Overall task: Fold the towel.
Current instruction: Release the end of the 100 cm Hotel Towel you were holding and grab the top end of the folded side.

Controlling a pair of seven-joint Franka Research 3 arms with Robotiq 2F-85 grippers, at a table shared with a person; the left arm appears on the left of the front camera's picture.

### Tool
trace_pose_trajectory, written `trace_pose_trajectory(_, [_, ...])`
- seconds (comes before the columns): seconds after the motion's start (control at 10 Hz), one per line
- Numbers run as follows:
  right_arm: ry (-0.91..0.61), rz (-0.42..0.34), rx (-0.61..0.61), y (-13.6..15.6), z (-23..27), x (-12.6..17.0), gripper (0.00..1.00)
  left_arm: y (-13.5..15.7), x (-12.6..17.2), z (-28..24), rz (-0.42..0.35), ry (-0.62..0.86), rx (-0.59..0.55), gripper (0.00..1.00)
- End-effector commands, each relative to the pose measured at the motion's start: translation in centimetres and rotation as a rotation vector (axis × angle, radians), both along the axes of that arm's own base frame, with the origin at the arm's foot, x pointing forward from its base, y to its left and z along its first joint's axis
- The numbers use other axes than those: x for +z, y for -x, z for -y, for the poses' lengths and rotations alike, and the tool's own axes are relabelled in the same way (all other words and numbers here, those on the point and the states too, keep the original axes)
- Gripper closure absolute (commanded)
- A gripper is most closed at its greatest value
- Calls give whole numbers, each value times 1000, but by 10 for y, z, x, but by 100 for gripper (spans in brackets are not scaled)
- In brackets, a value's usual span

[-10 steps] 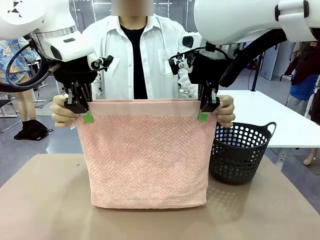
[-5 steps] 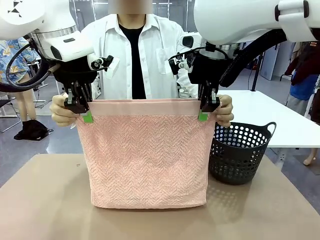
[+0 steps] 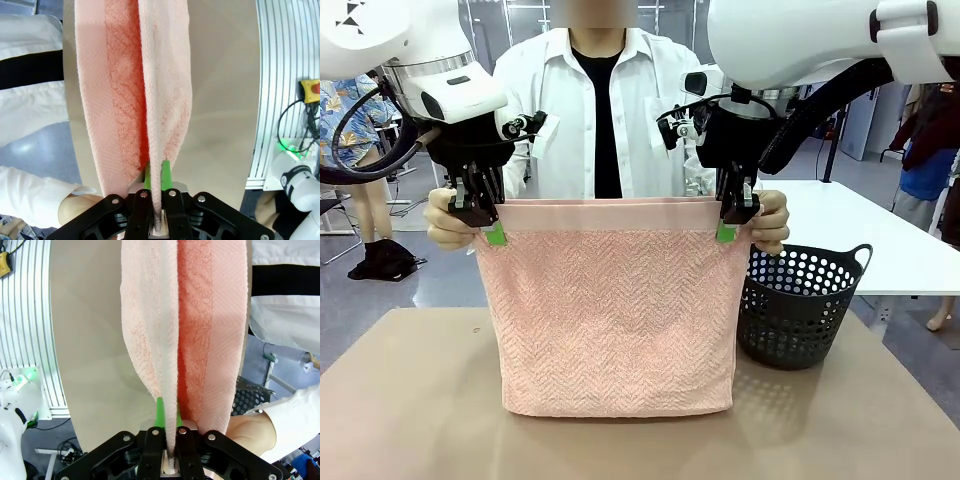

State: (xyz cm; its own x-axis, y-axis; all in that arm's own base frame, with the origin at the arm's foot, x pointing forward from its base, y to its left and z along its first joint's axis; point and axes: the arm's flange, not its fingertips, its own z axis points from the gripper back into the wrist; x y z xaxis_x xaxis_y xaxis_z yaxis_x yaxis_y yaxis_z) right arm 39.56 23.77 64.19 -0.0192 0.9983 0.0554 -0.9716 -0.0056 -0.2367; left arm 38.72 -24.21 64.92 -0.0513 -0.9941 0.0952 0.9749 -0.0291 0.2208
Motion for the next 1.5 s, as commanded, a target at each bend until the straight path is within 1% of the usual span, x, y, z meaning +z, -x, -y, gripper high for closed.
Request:
trace_pose_trajectory(0.0, [-19, 16, -17, 0, 0, 0, 63, 0, 2, -1, 17, 15, 0, 56])
trace_pose_trajectory(0.1, [1, 30, -17, 2, 0, 0, 55, 0, 5, -3, 29, 30, 23, 25])
trace_pose_trajectory(0.2, [-1, 32, -24, 3, 0, 2, 21, 0, 7, -4, 34, 34, 27, 17])
trace_pose_trajectory(0.3, [-9, 36, -28, 4, 2, 4, 14, 2, 9, -5, 45, 40, 23, 0])
trace_pose_trajectory(0.4, [-8, 41, -32, 5, 3, 6, 0, 3, 10, -5, 46, 42, 16, 35])
trace_pose_trajectory(0.5, [-9, 55, -37, 9, 3, 11, 0, 4, 13, -4, 44, 41, 21, 0])
trace_pose_trajectory(0.6, [-14, 85, -39, 14, 2, 21, 0, 7, 19, -1, 53, 43, 25, 0])
trace_pose_trajectory(0.7, [-14, 124, -35, 20, 0, 36, 17, 12, 32, 1, 78, 36, 16, 0])
trace_pose_trajectory(0.8, [-16, 156, -34, 25, -1, 50, 8, 14, 43, 2, 99, 43, 20, 0])
trace_pose_trajectory(0.9, [-15, 177, -27, 28, -2, 60, 0, 17, 56, 6, 137, 48, 22, 2])
trace_pose_trajectory(1.1, [-16, 202, -8, 29, -2, 70, 0, 15, 65, 12, 162, 43, 20, 2])
trace_pose_trajectory(1.2, [-9, 197, -5, 22, -2, 69, 0, 9, 65, 12, 165, 51, 27, 2])
trace_pose_trajectory(1.4, [-8, 180, 6, 8, -3, 62, 0, -1, 57, 10, 145, 50, 29, 2])
